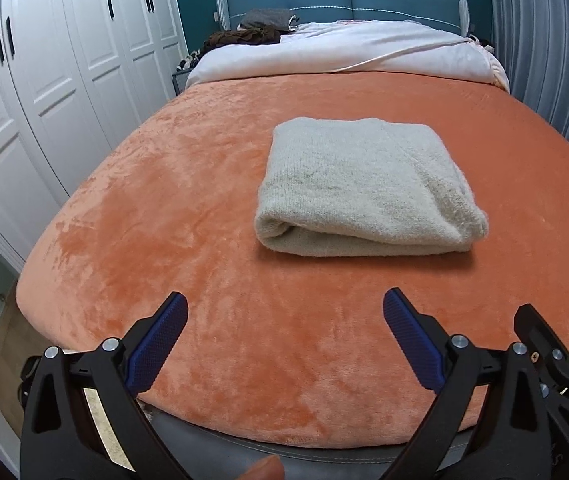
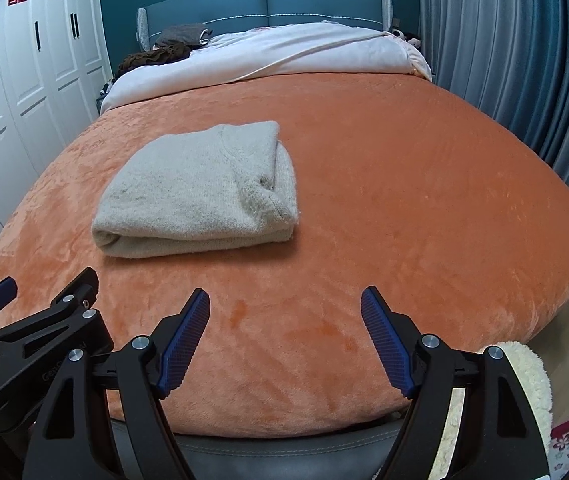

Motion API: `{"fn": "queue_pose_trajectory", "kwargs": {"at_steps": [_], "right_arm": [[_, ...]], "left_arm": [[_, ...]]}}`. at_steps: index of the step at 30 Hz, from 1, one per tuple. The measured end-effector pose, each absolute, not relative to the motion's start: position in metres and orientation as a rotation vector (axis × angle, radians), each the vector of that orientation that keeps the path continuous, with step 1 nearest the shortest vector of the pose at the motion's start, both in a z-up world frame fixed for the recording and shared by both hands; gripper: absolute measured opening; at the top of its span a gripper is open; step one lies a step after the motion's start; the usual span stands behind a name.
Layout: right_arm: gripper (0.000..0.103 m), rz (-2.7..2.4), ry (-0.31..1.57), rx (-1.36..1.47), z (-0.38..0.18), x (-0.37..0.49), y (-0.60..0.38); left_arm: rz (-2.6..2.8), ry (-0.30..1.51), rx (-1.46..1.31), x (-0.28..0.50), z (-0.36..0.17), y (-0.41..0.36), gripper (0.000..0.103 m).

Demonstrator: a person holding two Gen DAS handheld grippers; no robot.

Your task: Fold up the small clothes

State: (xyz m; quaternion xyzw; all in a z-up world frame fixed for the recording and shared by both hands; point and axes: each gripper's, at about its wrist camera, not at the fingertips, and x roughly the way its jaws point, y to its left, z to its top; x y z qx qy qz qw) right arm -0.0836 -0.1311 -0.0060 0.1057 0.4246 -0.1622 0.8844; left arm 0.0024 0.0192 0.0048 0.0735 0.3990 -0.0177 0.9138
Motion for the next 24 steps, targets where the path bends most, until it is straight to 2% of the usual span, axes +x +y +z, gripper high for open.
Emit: {"fn": "queue_pose_trajectory", "kwargs": {"at_steps": [24], "right_arm": [[0.077,-0.374,0.914,0.205,-0.017,-0.083,-0.121]], "left_arm": [[-0.025,0.877,0.153,0.008,-0.014,0.023,0.096]]}}
